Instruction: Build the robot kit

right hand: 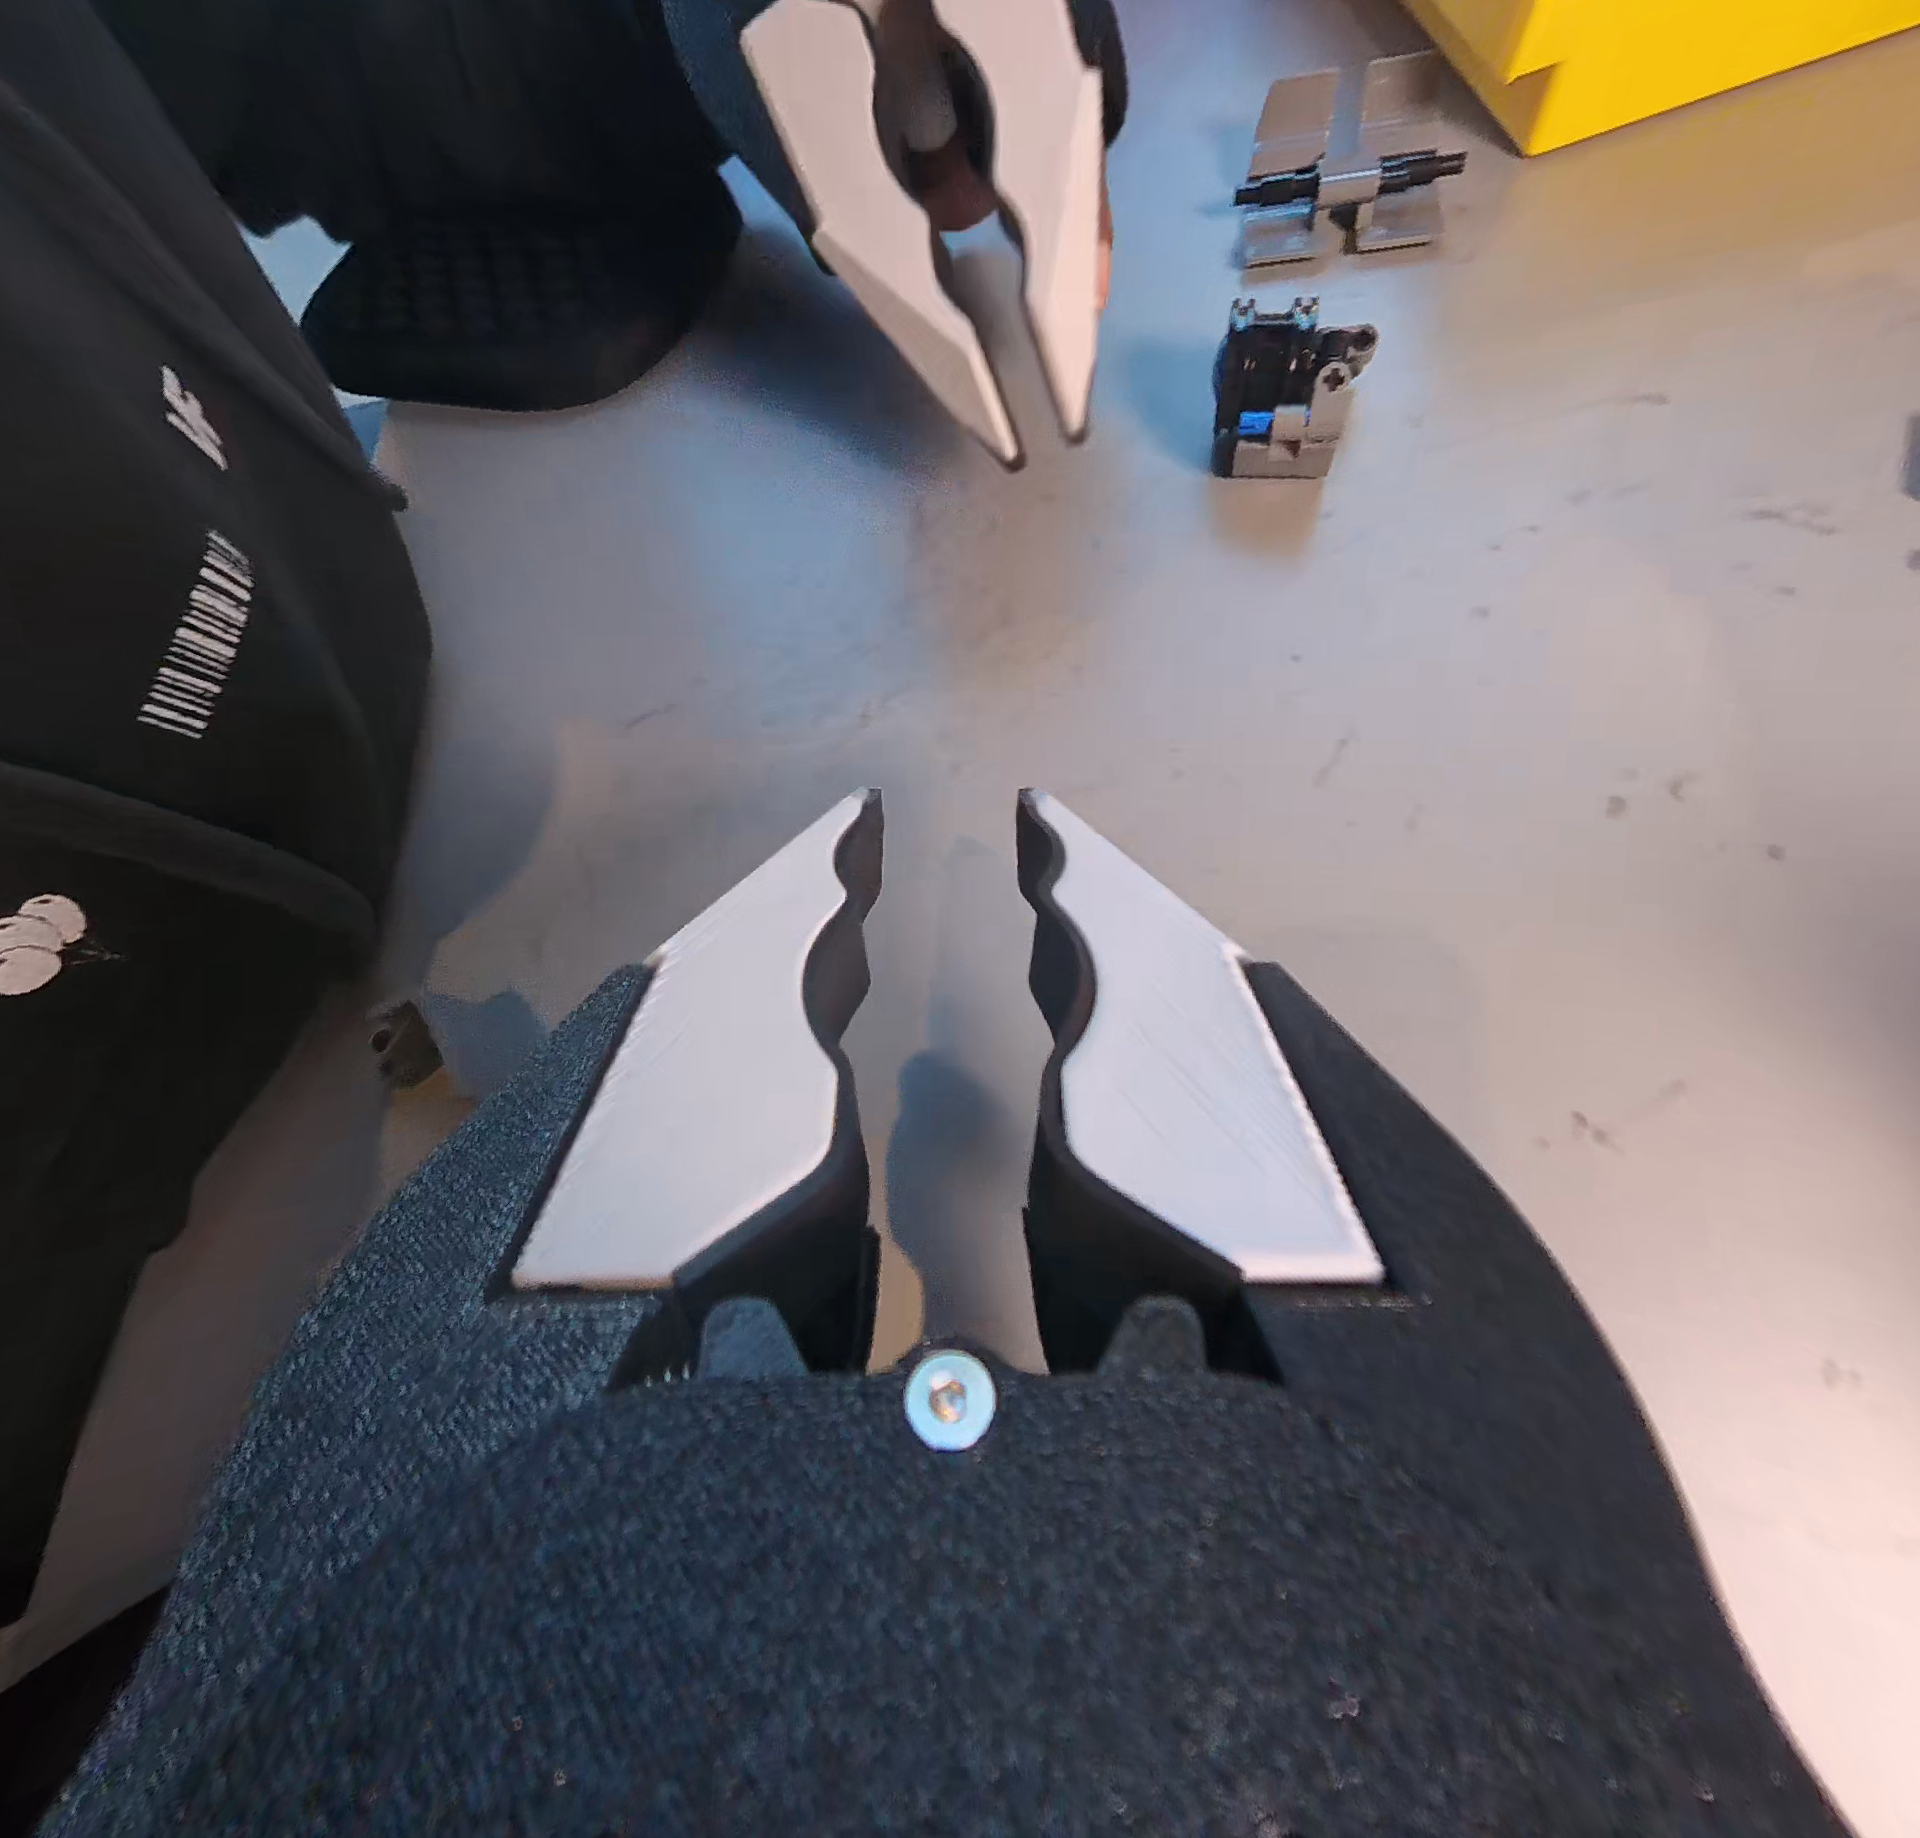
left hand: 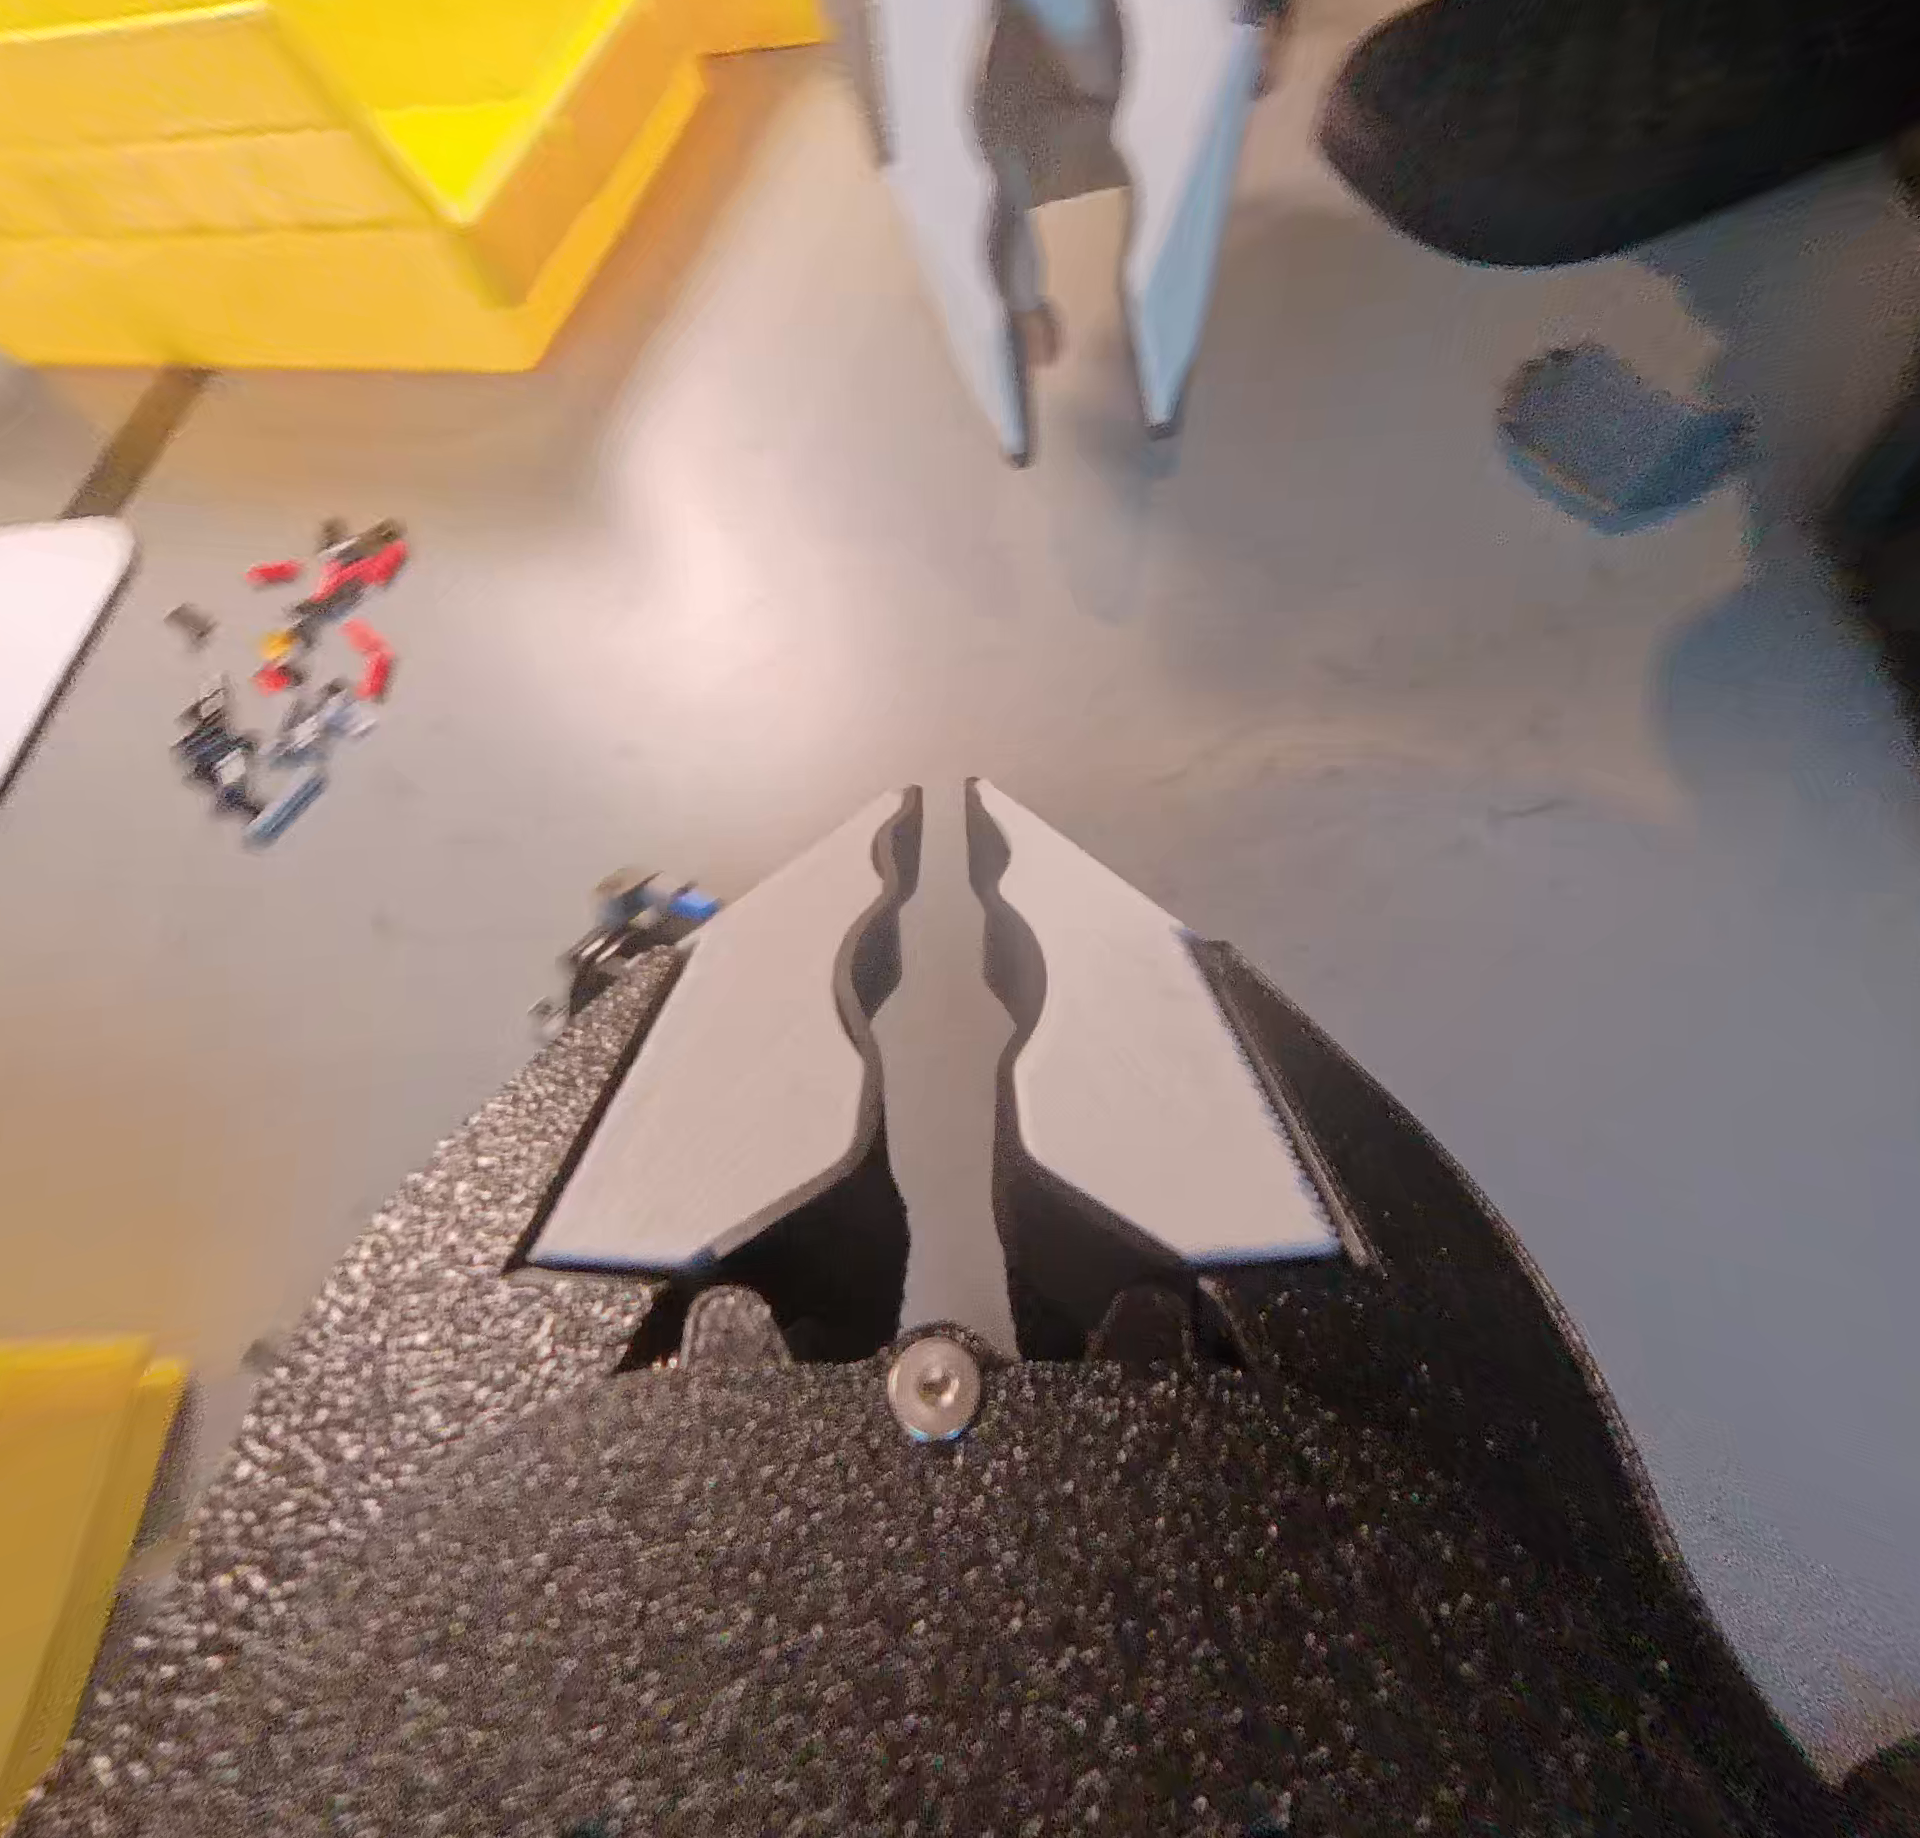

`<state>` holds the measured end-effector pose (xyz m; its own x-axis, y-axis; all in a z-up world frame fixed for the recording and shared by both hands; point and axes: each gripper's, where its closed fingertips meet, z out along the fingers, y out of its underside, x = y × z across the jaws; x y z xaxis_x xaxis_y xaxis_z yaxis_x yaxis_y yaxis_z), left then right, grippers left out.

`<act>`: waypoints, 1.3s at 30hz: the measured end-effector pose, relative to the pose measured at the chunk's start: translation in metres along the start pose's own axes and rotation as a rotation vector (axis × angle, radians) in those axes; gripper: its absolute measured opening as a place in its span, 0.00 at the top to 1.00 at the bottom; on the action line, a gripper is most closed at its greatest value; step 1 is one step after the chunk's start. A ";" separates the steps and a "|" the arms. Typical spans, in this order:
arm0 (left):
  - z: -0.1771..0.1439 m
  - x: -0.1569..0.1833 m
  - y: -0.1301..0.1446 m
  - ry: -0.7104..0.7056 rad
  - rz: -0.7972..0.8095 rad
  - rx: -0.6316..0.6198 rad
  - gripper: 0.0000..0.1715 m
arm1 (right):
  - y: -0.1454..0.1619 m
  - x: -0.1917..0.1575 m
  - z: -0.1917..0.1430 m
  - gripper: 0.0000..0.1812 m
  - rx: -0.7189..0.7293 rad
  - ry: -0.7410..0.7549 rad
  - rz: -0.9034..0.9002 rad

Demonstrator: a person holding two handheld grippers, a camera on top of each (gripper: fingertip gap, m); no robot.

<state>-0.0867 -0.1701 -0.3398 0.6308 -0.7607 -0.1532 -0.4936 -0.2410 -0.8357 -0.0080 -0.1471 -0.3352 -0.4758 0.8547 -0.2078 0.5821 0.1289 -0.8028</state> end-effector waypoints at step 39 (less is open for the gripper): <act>0.027 0.066 -0.014 0.233 -0.239 -0.072 0.83 | 0.010 -0.029 0.040 0.86 -0.061 0.033 -0.199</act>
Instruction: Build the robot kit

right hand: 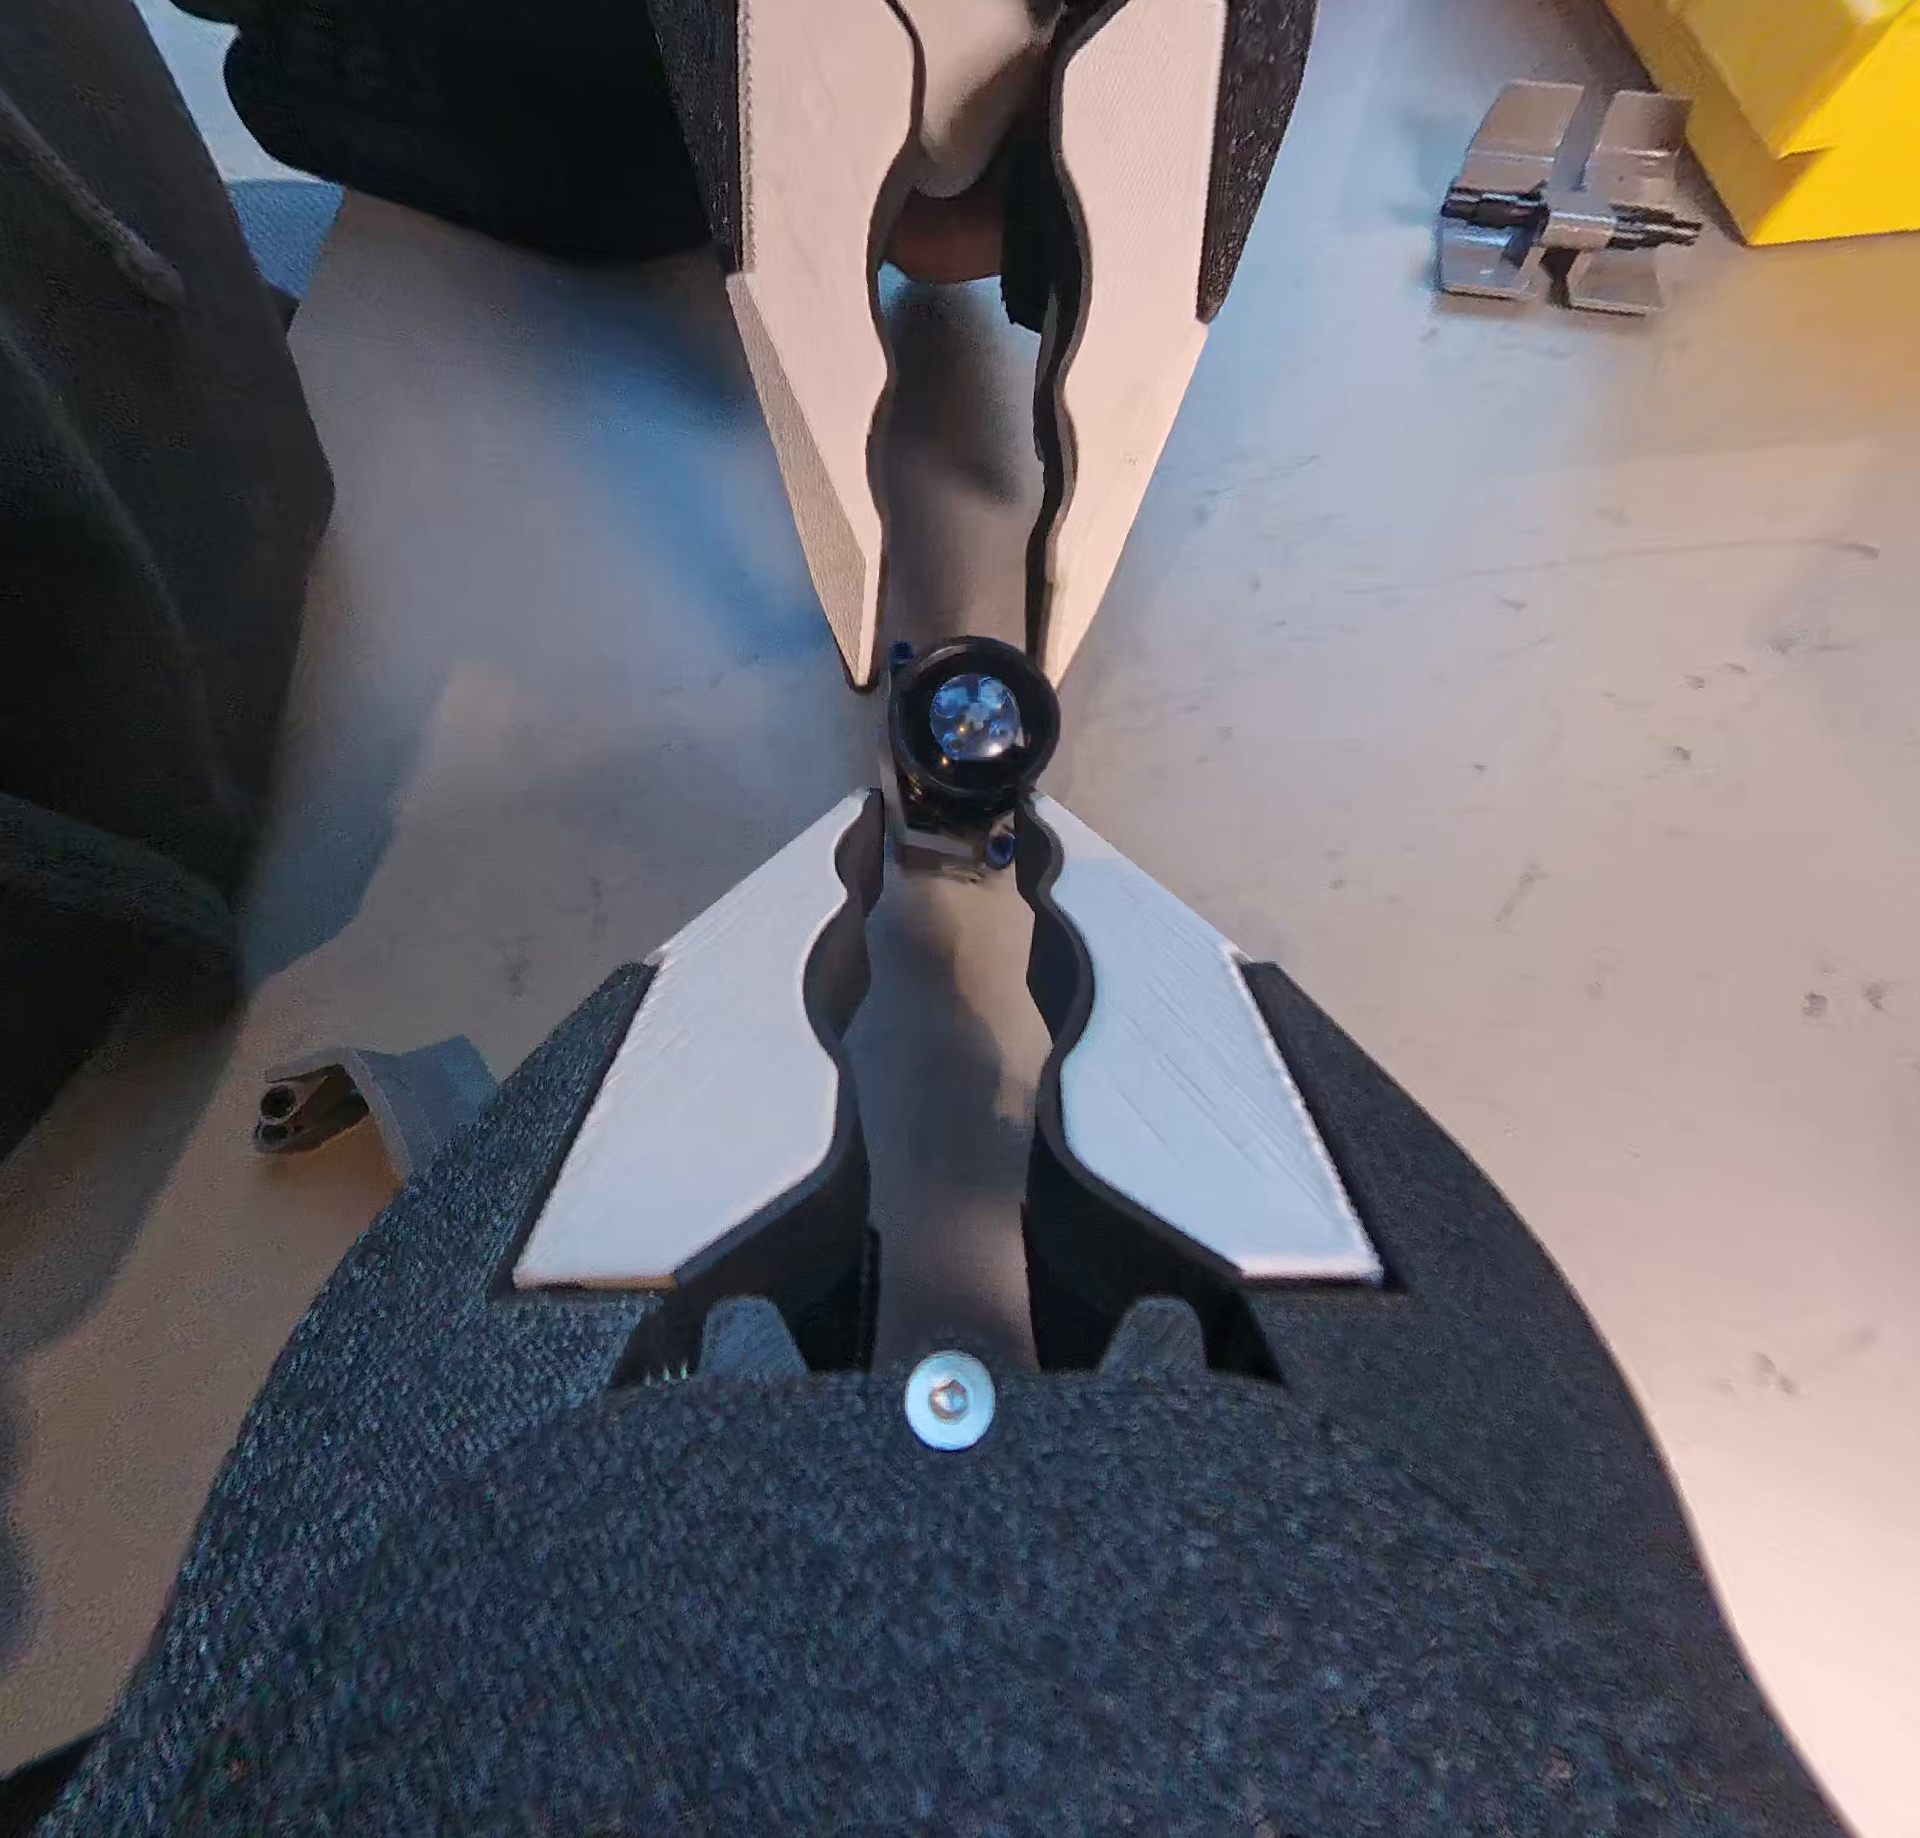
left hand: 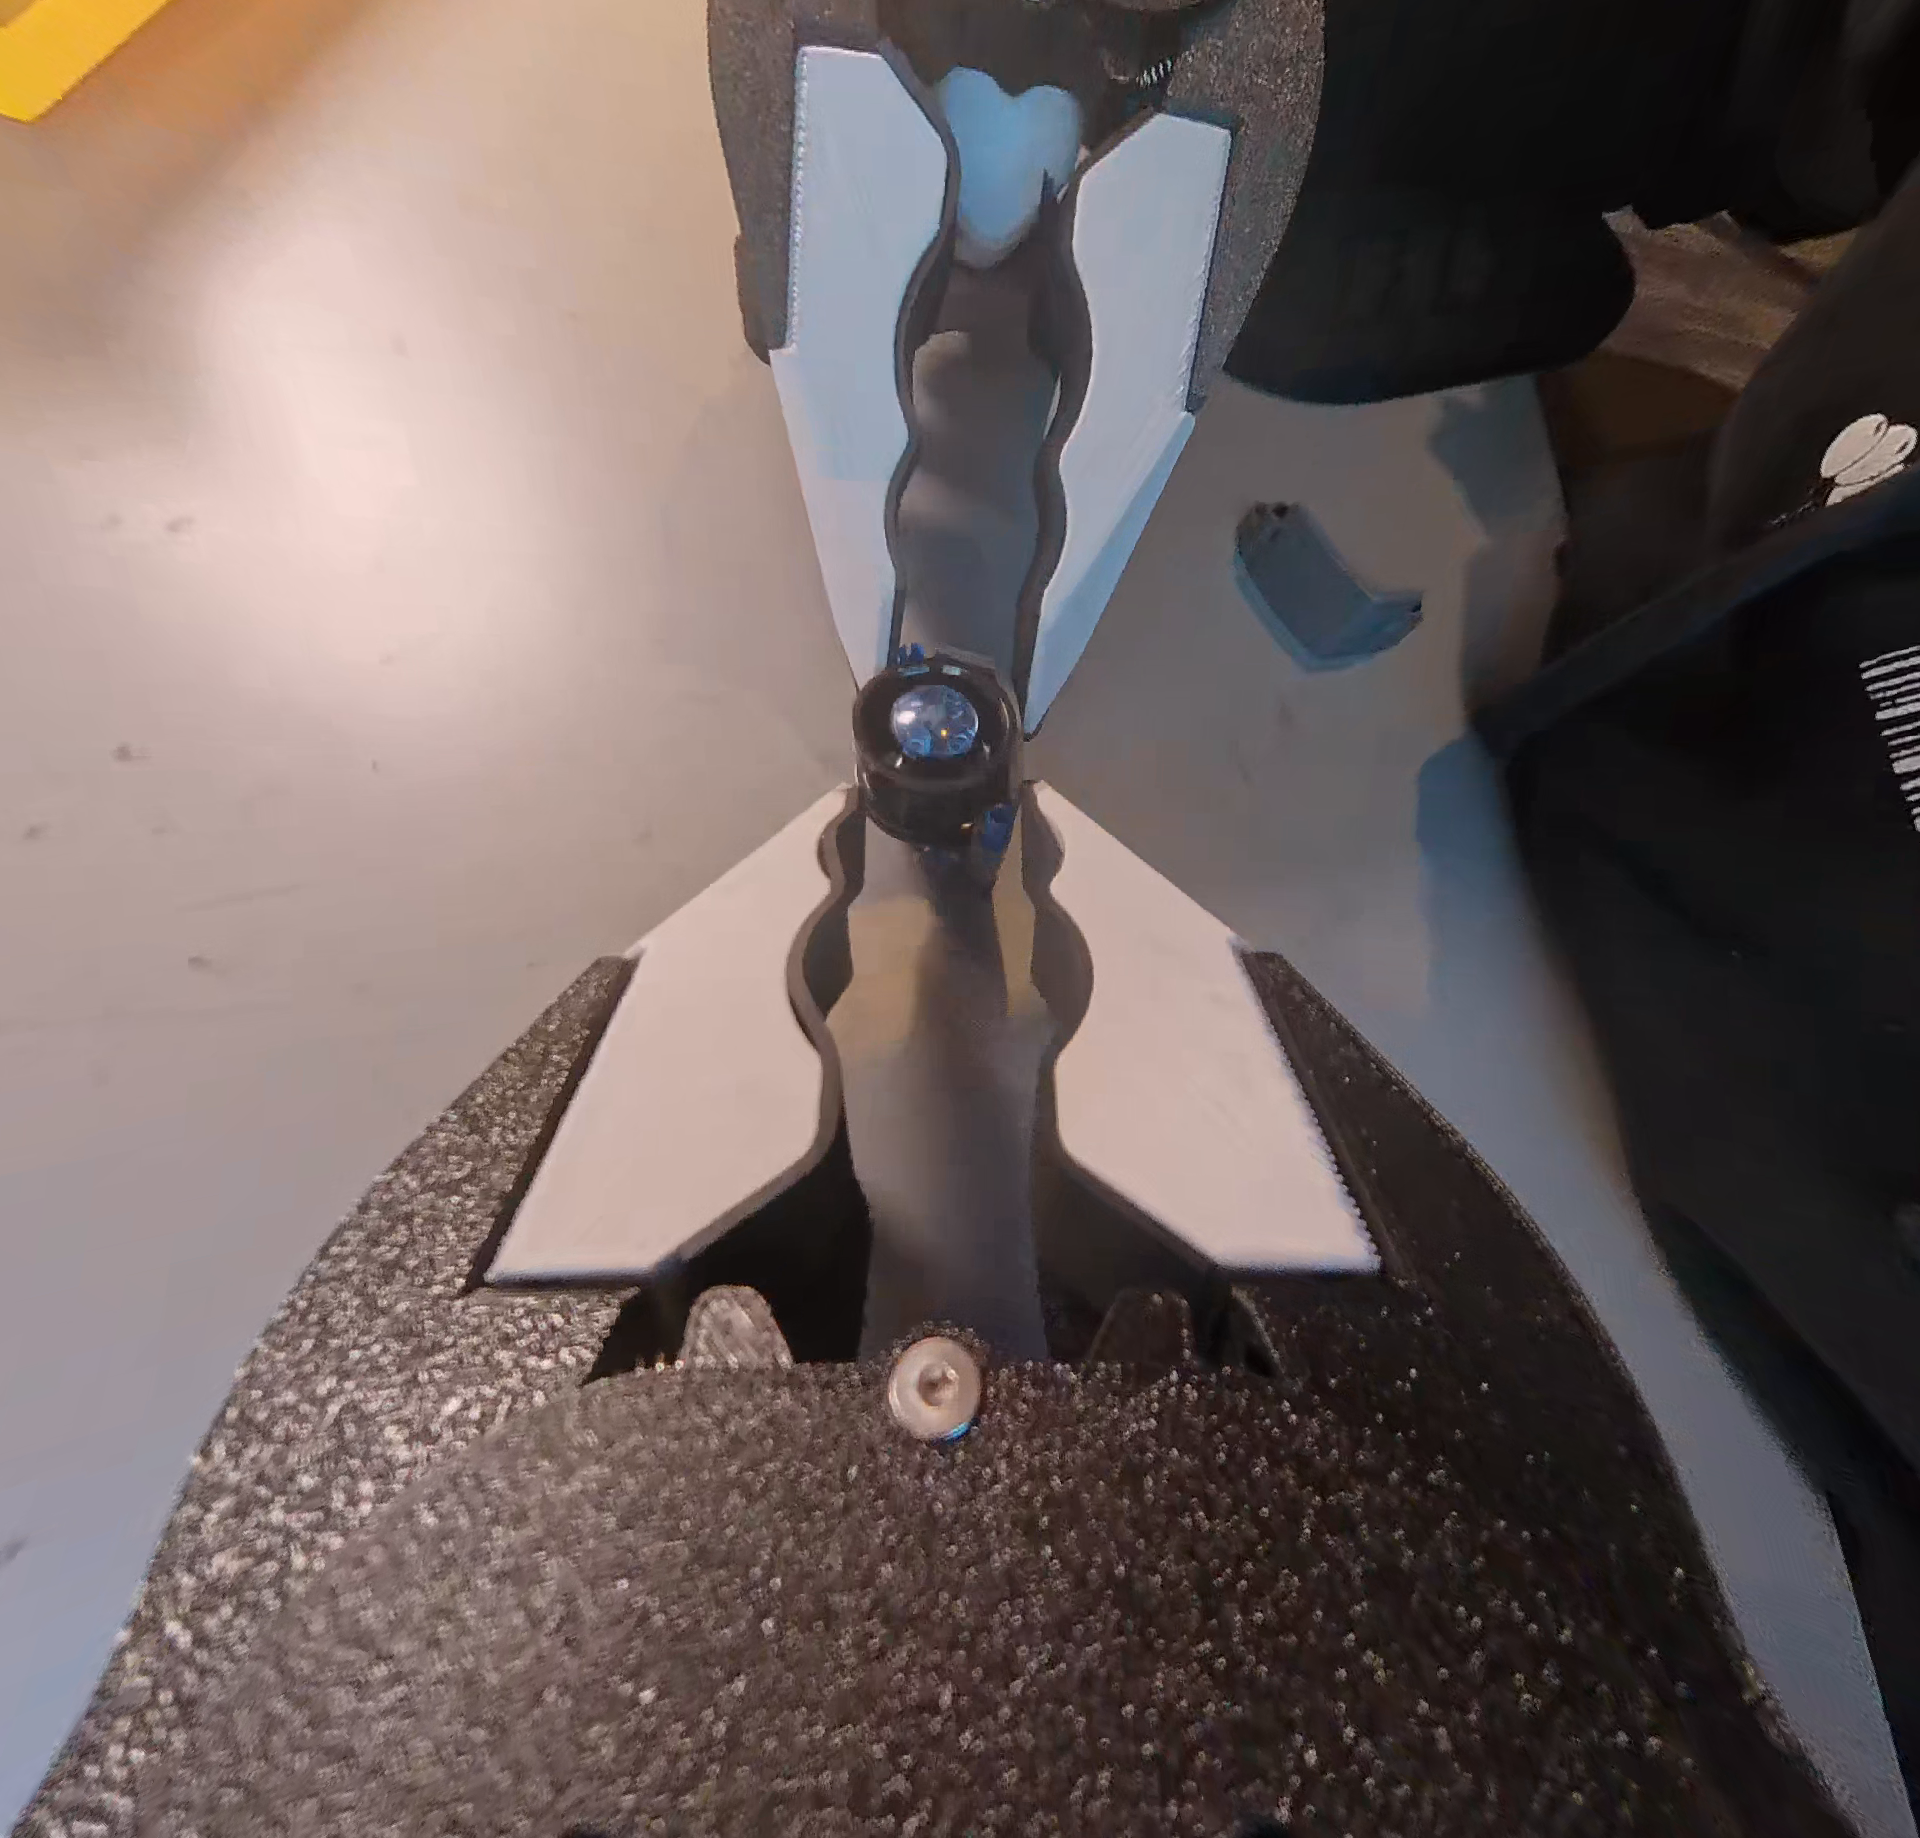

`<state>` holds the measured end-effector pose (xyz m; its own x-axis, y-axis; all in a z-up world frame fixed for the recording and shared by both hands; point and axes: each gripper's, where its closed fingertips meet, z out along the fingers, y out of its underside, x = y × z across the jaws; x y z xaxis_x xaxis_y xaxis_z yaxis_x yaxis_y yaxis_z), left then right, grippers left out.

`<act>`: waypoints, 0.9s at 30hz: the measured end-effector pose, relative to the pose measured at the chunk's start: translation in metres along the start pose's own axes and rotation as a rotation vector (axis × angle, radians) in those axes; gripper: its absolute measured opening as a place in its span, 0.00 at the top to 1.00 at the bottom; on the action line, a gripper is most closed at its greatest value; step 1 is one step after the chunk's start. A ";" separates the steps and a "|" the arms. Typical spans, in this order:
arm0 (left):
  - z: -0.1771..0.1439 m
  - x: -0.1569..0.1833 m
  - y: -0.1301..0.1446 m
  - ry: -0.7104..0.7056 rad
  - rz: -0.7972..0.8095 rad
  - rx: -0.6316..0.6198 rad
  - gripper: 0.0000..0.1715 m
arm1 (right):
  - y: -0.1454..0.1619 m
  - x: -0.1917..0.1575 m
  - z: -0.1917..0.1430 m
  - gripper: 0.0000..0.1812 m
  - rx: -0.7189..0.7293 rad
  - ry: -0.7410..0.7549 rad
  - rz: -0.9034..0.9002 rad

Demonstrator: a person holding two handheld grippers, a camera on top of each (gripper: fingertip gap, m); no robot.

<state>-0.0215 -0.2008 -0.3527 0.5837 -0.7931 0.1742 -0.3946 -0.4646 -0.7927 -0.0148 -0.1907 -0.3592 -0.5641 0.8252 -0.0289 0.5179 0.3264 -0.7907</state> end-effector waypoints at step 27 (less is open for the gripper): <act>-0.033 0.007 -0.025 -0.103 0.450 0.265 0.98 | -0.061 -0.002 -0.033 0.87 0.396 0.117 -0.140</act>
<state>-0.0309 -0.2077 -0.3127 0.4700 -0.8420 -0.2648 -0.4371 0.0386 -0.8986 -0.0243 -0.1975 -0.2906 -0.5226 0.8398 0.1471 0.1421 0.2559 -0.9562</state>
